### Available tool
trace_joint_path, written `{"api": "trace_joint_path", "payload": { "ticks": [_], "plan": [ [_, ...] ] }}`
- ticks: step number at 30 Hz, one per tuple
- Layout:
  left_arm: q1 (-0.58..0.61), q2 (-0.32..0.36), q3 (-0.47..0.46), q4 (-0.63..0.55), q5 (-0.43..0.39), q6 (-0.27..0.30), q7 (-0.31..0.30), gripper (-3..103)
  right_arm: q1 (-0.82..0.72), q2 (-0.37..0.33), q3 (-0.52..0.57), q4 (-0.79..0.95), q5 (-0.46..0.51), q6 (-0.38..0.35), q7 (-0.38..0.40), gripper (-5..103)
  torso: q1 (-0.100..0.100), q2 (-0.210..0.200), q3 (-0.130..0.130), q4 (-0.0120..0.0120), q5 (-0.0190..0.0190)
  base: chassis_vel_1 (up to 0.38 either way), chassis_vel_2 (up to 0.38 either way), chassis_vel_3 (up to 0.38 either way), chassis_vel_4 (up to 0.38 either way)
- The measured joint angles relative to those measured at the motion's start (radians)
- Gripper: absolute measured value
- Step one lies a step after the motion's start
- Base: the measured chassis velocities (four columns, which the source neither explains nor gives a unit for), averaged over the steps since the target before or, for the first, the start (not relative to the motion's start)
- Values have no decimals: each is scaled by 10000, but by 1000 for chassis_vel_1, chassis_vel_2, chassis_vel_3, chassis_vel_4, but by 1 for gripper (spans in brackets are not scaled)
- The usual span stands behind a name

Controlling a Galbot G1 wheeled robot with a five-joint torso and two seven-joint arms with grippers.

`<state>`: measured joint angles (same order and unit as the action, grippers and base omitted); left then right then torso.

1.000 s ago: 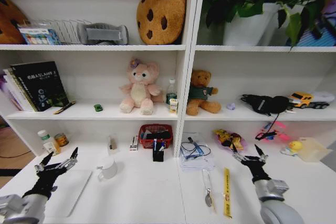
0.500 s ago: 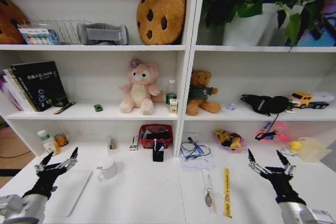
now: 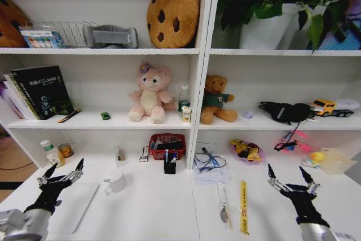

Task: Organize the objects on the table.

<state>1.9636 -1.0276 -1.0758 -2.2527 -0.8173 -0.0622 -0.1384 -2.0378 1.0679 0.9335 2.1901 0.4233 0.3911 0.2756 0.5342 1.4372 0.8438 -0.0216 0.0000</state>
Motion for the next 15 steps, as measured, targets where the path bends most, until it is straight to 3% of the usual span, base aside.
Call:
{"api": "trace_joint_path", "payload": {
  "ticks": [15],
  "plan": [
    [0,0,0,0,0,0,0,100,21,-11,-7,-20,1,-30,-10,100,2,0,1,0,0,0,0,0,0]
  ]
}}
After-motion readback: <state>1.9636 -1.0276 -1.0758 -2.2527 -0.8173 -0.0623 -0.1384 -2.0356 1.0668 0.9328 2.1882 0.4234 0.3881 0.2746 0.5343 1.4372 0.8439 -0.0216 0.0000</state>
